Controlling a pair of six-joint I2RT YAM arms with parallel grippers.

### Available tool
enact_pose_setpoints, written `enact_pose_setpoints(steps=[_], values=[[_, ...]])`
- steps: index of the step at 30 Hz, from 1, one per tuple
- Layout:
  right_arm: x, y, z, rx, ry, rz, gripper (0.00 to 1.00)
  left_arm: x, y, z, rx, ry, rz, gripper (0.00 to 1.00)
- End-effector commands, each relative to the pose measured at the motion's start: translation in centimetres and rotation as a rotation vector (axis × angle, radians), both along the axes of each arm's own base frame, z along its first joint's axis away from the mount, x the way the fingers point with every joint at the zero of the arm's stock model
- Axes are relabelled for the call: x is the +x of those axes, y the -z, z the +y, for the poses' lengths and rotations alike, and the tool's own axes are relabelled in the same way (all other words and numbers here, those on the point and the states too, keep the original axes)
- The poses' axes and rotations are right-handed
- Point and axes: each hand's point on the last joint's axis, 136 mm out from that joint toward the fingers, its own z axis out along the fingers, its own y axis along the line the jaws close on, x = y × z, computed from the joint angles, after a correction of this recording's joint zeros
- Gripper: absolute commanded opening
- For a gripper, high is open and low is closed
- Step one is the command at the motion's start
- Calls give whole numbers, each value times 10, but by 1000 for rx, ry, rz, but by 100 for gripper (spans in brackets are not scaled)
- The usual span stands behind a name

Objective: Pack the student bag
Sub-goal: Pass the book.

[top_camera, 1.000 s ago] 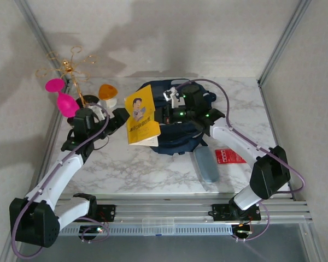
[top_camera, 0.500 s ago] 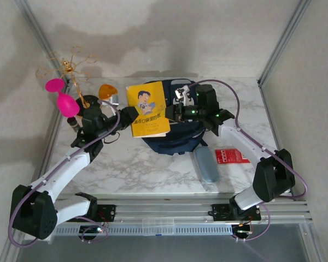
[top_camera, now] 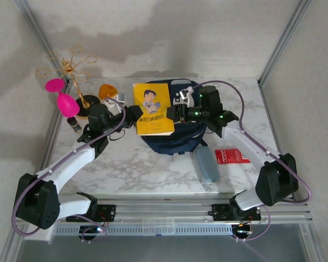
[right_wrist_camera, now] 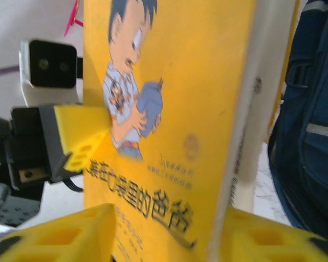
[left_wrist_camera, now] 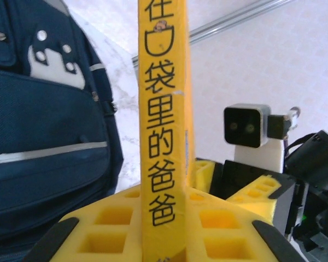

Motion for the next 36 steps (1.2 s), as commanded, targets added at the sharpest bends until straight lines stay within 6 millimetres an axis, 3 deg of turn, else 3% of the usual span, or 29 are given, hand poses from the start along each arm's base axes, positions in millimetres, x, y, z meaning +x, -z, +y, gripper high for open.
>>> enact_pose_setpoints(steps=[1, 3, 7, 11, 13, 16, 19, 21, 24, 31, 36], values=[[-3, 1, -23, -23, 68, 7, 66, 1, -55, -7, -99, 17, -148, 0], [-4, 1, -31, -6, 84, 31, 78, -1, -61, -14, -127, 37, -157, 0], [-14, -17, -25, 67, 17, 34, 98, -4, -77, -31, -183, 82, -182, 0], [-16, -22, -23, 102, -18, 45, 99, -7, -95, -47, -265, 136, -204, 0], [-13, -18, -27, 111, -18, 67, 99, -8, -106, -50, -314, 151, -218, 0], [-16, -28, -30, 196, -54, 83, 99, -9, -115, -52, -359, 165, -227, 0], [-22, -41, -33, 273, -84, 80, 99, -9, -118, -57, -359, 171, -231, 0], [-27, -53, -36, 314, -102, 61, 98, -2, -109, -59, -323, 144, -204, 0], [-31, -66, -39, 356, -118, 45, 86, 10, -86, -60, -224, 95, -150, 0], [-23, -58, -47, 346, -86, 49, 43, 27, -36, -59, -58, 23, -32, 0], [-12, -40, -48, 278, -46, 57, 16, 27, -35, -69, -48, 55, -38, 0]])
